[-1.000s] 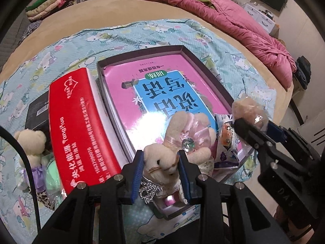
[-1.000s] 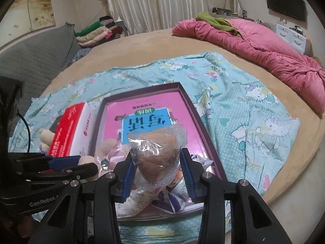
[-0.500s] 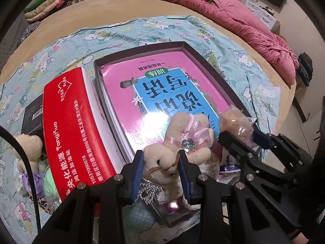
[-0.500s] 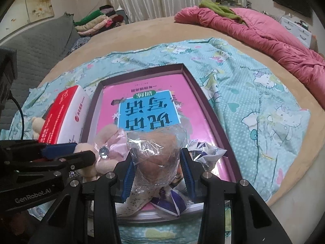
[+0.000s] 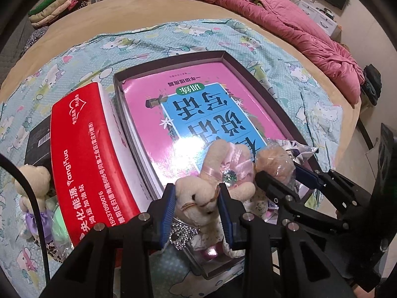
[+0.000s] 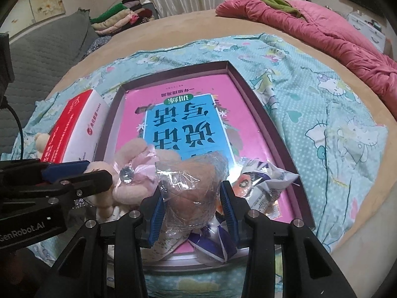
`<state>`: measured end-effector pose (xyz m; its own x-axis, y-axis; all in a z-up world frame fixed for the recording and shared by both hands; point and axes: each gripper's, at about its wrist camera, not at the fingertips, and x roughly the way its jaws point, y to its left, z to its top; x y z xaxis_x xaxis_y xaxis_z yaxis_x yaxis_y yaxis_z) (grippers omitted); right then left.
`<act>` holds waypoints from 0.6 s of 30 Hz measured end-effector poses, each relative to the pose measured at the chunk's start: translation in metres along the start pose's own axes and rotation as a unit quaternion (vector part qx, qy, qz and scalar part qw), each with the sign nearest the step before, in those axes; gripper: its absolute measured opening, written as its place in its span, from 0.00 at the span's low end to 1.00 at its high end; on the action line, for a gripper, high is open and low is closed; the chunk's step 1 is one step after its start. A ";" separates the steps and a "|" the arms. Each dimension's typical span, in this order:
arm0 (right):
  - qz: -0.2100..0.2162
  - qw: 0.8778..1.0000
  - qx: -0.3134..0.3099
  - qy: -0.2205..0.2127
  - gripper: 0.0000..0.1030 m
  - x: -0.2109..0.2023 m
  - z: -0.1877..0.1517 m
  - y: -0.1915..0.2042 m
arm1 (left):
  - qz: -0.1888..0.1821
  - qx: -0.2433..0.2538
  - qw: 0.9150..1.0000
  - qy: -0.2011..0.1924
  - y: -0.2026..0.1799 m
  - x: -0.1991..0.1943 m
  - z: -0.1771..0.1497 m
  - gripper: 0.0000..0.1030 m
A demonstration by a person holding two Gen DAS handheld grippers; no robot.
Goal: Organize soft objects
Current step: 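Lower the bear and bag onto the tray and open the right gripper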
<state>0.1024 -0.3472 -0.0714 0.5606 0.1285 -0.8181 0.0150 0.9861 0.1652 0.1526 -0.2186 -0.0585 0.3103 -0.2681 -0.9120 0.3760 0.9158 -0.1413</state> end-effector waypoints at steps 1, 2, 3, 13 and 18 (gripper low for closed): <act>0.000 1.000 -0.001 0.000 0.43 0.000 0.000 0.000 | -0.001 -0.001 1.000 0.000 0.000 0.000 0.000 0.33; -0.001 1.000 -0.002 0.000 0.44 0.000 0.000 0.001 | -0.001 -0.001 1.000 0.000 0.000 0.000 0.000 0.33; -0.001 1.000 -0.003 0.000 0.44 0.000 -0.001 0.001 | -0.003 -0.003 1.000 0.001 0.000 0.000 0.000 0.34; -0.007 1.000 -0.003 0.005 0.46 0.000 -0.001 0.001 | -0.006 -0.003 1.000 0.005 0.000 0.001 0.000 0.35; -0.002 1.000 0.005 0.001 0.54 -0.008 0.000 -0.001 | -0.009 -0.004 1.000 0.007 0.000 0.001 -0.002 0.35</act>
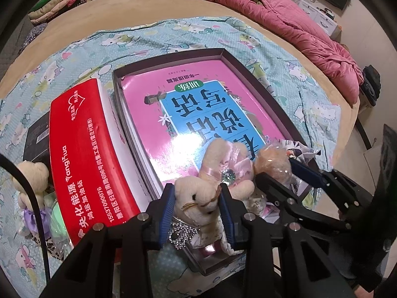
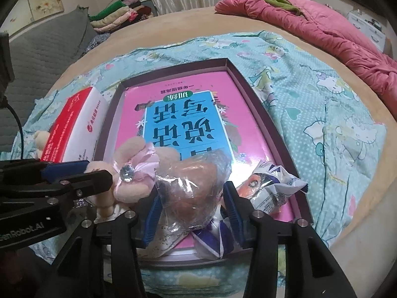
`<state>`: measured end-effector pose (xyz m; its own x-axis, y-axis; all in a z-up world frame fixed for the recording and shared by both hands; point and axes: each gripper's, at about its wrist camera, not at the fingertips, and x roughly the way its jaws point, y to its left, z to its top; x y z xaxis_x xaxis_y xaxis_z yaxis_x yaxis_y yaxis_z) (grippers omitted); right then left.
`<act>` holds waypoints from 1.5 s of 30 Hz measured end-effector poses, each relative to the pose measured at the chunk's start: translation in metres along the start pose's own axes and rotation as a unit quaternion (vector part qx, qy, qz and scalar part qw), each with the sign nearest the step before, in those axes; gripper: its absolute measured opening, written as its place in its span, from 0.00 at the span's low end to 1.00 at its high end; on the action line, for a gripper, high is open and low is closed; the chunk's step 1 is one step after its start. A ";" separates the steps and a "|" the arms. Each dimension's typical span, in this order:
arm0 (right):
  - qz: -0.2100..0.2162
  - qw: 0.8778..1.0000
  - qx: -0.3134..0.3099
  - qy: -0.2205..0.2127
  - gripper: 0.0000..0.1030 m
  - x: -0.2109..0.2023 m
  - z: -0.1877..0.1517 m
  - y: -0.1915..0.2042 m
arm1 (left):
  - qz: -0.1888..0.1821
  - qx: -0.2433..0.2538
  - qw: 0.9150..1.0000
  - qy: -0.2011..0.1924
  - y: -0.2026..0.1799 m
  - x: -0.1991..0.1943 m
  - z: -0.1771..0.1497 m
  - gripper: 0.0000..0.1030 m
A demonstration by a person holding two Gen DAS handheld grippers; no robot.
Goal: Organize soft objects
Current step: 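Lower the bear and bag onto the tray and open the right gripper, then open the left gripper to release the beige plush bear onto the tray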
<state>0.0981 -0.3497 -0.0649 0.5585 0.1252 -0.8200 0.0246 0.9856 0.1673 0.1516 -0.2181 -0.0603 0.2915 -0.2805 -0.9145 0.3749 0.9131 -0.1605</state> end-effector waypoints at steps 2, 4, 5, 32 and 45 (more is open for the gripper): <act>-0.001 1.000 0.004 -0.005 0.56 -0.005 0.001 -0.002 | -0.003 -0.001 1.000 0.001 0.000 0.000 -0.001 0.35; -0.001 1.000 0.013 -0.011 0.60 -0.010 0.002 -0.005 | -0.005 -0.004 1.000 0.003 0.000 0.000 -0.001 0.35; -0.001 1.000 0.016 -0.013 0.64 -0.012 0.002 -0.006 | -0.007 -0.006 1.000 0.003 0.001 -0.001 -0.001 0.36; -0.017 0.998 0.051 -0.040 0.69 -0.042 0.009 -0.012 | -0.008 -0.004 1.000 -0.027 0.002 -0.039 -0.005 0.56; -0.033 0.997 0.044 -0.057 0.75 -0.061 0.014 -0.001 | 0.019 0.005 0.998 -0.068 0.006 -0.078 -0.011 0.66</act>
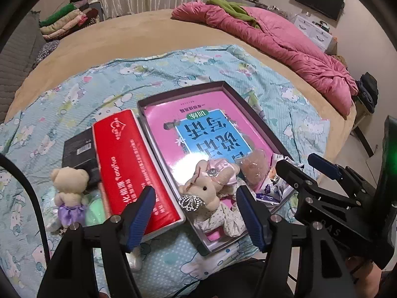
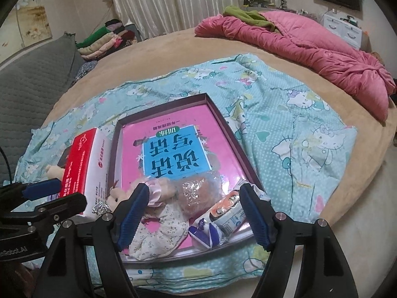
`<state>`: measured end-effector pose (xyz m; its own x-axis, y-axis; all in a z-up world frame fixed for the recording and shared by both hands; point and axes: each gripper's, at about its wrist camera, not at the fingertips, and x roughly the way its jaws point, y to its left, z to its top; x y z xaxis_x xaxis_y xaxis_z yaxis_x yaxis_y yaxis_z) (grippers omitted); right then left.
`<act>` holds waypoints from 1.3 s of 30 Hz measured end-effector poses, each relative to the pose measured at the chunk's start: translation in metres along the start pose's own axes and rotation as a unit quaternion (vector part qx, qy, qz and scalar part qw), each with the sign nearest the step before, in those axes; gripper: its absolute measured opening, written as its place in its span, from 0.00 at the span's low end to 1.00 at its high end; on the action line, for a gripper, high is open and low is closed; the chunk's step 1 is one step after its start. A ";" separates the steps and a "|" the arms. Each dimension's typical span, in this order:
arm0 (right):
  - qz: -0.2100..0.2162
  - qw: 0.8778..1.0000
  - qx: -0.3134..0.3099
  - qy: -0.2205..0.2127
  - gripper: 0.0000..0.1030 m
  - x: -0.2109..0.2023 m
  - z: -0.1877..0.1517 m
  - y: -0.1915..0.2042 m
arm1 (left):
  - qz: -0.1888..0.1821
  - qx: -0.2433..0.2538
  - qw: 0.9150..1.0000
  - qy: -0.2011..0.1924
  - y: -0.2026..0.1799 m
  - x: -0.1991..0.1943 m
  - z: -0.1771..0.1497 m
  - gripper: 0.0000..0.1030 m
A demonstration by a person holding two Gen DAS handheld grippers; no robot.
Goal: Organize soft objects
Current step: 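Open the left gripper to release the beige plush bear onto the tray, then move both open grippers back toward the small bear and tissue pack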
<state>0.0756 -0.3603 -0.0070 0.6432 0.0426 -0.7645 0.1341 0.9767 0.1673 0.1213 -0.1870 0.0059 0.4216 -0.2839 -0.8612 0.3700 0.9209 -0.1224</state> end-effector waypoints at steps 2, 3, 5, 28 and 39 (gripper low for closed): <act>0.000 1.000 -0.001 -0.003 0.75 -0.003 0.001 0.001 | 0.001 -0.001 1.000 -0.004 0.002 -0.006 -0.001 0.70; 0.001 1.000 0.000 -0.004 0.75 -0.005 0.001 0.002 | 0.002 0.000 1.000 -0.005 0.002 -0.008 -0.001 0.71; -0.001 1.000 -0.002 -0.007 0.75 -0.008 0.002 0.004 | 0.007 0.003 1.000 -0.010 0.003 -0.013 -0.004 0.72; 0.006 0.998 -0.051 -0.043 0.78 -0.051 0.009 0.056 | 0.037 -0.033 0.998 -0.045 0.039 -0.069 -0.023 0.78; 0.031 0.994 -0.089 -0.054 0.78 -0.070 0.008 0.101 | 0.057 -0.061 0.994 -0.064 0.070 -0.098 -0.032 0.78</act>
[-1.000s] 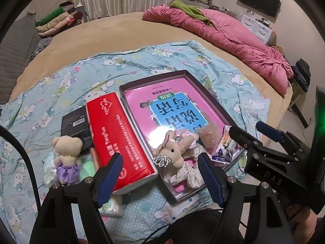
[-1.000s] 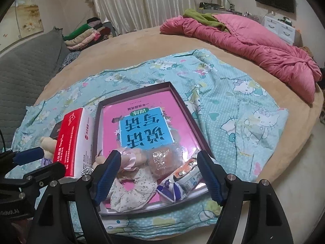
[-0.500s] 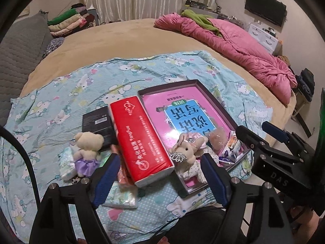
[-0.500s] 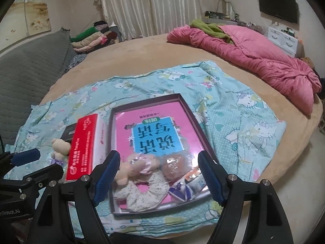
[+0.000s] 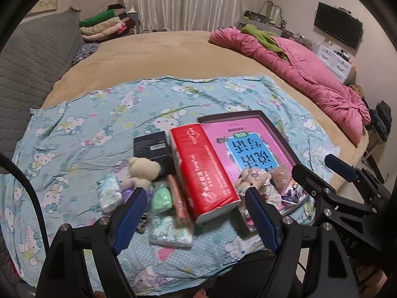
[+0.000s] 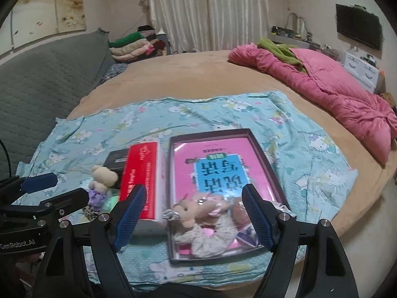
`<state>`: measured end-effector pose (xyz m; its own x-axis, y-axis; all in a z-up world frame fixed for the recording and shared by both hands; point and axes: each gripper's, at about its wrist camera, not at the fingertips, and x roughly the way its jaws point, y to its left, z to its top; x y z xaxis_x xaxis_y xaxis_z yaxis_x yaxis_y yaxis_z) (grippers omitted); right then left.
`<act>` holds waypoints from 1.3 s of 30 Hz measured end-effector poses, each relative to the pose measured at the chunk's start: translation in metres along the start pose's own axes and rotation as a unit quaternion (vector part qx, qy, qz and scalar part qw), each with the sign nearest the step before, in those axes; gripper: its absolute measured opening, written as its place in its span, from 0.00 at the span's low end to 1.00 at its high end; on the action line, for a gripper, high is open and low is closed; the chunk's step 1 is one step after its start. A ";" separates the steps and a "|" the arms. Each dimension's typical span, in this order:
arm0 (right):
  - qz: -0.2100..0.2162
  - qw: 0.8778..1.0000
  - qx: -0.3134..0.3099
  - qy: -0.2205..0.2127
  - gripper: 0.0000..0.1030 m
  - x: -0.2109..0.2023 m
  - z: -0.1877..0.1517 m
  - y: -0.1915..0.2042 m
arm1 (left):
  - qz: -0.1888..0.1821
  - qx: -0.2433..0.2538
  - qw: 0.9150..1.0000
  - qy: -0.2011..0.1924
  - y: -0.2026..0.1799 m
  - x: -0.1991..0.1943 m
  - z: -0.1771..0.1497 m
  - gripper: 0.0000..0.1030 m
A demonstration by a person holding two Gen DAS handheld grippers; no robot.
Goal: Organize soft objects
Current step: 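Move both open grippers back toward the small bear and tissue pack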
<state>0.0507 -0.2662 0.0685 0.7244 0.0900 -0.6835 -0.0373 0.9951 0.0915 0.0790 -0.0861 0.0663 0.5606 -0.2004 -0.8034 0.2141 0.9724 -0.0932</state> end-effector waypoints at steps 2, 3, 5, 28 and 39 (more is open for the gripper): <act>0.006 1.000 -0.006 -0.001 0.78 -0.002 0.002 0.008 | 0.004 -0.003 1.000 -0.004 0.005 -0.005 -0.002 0.78; 0.008 1.000 -0.009 -0.003 0.78 -0.004 0.002 0.012 | 0.007 -0.005 1.000 -0.007 0.008 -0.008 -0.002 0.78; 0.012 1.000 -0.016 -0.007 0.78 -0.007 0.003 0.021 | 0.011 -0.008 1.000 -0.010 0.014 -0.012 -0.003 0.78; 0.049 0.995 -0.081 -0.021 0.78 -0.020 0.004 0.099 | 0.068 -0.103 0.992 -0.032 0.130 -0.041 -0.023 0.78; 0.057 0.993 -0.108 0.005 0.78 0.002 -0.008 0.122 | 0.103 -0.137 0.985 -0.018 0.182 -0.020 -0.045 0.78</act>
<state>0.0421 -0.1440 0.0722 0.7009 0.2010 -0.6843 -0.2656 0.9640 0.0112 0.0714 0.1005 0.0387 0.5982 0.0043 -0.8014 -0.1281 0.9876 -0.0903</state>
